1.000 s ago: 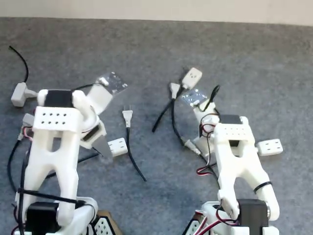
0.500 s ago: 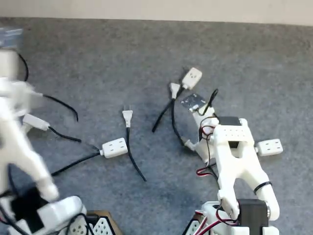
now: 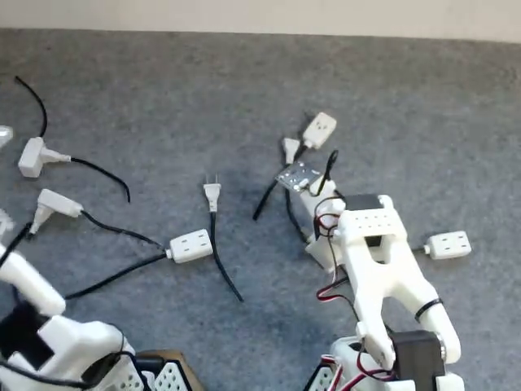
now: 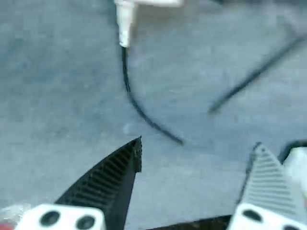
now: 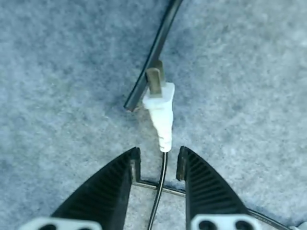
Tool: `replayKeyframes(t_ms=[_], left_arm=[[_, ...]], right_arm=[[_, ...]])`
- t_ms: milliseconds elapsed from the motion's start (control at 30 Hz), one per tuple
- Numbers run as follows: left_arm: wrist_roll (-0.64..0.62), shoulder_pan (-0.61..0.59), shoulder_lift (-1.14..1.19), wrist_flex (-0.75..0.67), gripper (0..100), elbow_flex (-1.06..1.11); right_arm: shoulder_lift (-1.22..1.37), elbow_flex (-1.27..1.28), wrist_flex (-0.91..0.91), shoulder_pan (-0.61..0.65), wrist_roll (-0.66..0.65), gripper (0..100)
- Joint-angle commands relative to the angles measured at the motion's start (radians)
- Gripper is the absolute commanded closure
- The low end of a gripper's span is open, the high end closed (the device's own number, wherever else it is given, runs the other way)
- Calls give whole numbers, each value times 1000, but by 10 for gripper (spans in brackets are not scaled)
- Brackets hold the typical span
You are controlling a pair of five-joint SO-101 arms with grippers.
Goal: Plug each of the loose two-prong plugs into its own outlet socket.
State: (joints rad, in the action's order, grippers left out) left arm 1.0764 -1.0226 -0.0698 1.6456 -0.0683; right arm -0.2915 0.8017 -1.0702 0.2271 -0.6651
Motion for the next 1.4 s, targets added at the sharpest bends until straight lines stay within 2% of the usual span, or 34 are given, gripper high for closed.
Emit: replayKeyframes(t_ms=[0,67,100,200,333,633,733,867,1033,1367], left_arm=[[-258,-35,-39,-270,718,8],[-103,13,-39,-160,708,53],[-69,33,-39,-104,704,70],[-140,97,-41,-34,701,82],[-204,272,-39,3,701,145],[-525,808,-41,-2,703,236],[-626,912,-42,-43,702,236],[-667,937,-42,-115,702,237],[-664,888,-36,-127,702,239],[-663,831,-39,-147,702,239]], right_arm=[[-50,-7,-10,8,11,871],[-50,-12,-10,5,11,871],[-50,-13,-10,5,17,871],[-50,-15,-10,-2,117,871],[-51,-30,-4,-5,210,871],[-45,-38,53,-42,222,871],[-44,-41,62,-38,222,871],[-42,-93,54,-10,207,865],[-39,-33,62,45,72,789],[-39,19,94,71,60,774]])
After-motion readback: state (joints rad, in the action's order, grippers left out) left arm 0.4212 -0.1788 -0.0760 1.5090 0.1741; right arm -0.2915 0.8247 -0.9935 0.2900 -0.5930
